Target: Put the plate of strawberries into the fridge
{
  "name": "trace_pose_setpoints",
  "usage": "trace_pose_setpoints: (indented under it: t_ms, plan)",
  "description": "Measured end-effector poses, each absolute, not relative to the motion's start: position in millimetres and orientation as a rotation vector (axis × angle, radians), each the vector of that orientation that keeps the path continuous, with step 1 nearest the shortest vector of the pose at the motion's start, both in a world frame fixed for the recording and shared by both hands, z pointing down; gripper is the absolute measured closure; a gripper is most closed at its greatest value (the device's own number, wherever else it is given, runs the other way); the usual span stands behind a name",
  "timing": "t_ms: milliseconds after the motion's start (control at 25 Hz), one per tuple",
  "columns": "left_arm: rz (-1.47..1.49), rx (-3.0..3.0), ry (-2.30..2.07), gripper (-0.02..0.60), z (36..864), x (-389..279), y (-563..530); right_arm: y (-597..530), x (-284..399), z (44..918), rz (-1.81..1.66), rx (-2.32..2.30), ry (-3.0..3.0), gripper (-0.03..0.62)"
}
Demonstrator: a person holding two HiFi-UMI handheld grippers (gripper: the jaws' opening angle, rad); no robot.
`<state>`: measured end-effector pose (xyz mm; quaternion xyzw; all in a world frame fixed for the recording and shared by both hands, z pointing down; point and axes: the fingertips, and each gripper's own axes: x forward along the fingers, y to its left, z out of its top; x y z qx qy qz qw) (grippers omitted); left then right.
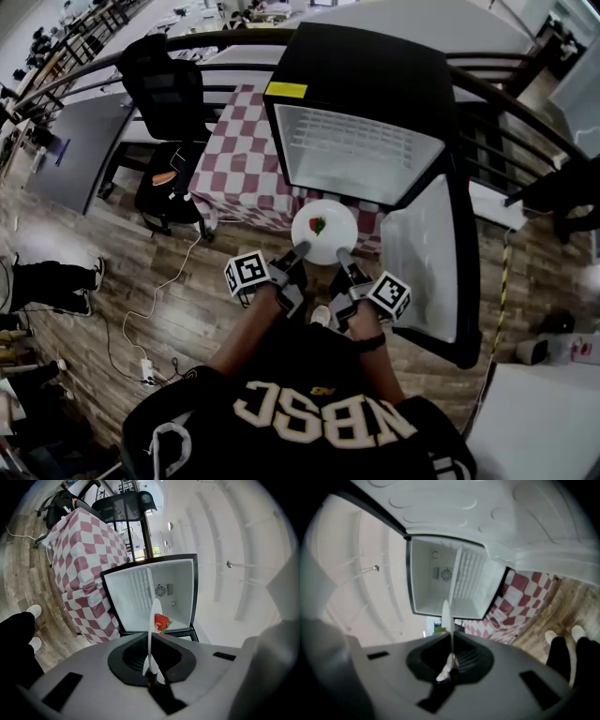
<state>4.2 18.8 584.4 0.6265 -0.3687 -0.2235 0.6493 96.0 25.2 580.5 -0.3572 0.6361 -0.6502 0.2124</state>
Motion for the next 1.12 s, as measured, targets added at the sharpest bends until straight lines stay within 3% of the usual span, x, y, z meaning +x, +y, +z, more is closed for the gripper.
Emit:
trace_pose_setpoints:
  t_ms: [600,1120]
  plan:
    - [-0.452,1.487,-0.710,0.554,572,-10,-100,-81,81,568,-1.683,-1.092,1.709,0.565]
    - [-0.448,1.478,-0.643,0.554,569,-20,-140,-112,70,564,-1.669,-1.196,1.620,0.563]
